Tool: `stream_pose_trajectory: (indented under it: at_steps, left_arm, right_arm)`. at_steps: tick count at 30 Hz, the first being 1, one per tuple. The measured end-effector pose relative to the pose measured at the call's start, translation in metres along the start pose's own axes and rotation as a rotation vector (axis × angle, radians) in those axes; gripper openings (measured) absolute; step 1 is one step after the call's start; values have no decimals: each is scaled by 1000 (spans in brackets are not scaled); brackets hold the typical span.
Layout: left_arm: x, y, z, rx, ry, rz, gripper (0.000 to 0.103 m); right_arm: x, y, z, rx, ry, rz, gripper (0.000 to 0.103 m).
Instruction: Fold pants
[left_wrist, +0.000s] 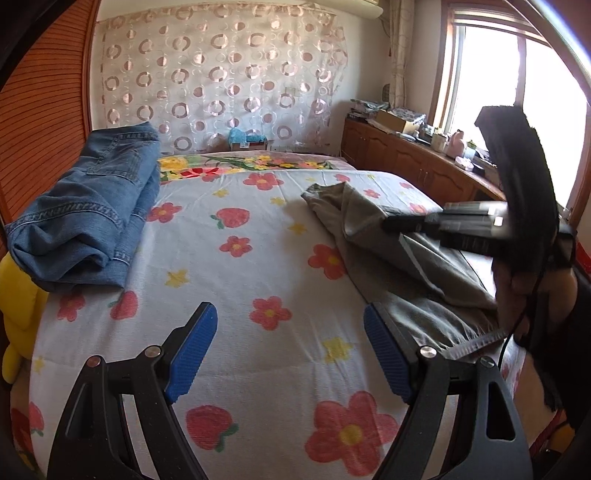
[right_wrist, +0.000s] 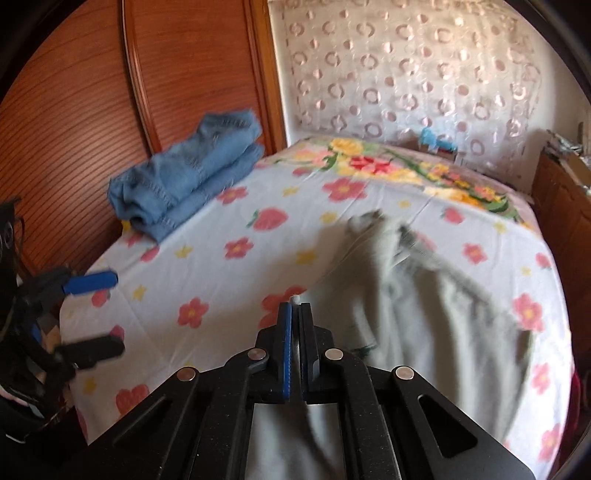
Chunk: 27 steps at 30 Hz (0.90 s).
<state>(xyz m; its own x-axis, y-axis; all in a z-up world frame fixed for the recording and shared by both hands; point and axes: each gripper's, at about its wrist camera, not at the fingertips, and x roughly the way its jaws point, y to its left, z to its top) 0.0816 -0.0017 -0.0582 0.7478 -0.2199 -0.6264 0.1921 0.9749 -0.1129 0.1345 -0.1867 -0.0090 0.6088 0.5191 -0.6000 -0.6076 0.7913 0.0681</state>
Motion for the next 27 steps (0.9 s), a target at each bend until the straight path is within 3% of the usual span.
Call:
stream_pose_trajectory:
  at_steps: [9, 15, 23, 27]
  left_arm:
    - [10, -19, 6, 40, 11, -37, 82]
    - [21, -33, 10, 61, 30, -79, 82]
    - [40, -49, 16, 105, 65, -93, 82]
    - [54, -52, 16, 117, 97, -93, 82]
  right_arm:
    - [-26, -47, -3, 60, -15, -139, 3]
    - [-23, -67, -12, 97, 11, -219, 3]
    - [-2, -76, -11, 164, 58, -265, 3]
    - [-6, -83, -7, 198, 41, -280, 3]
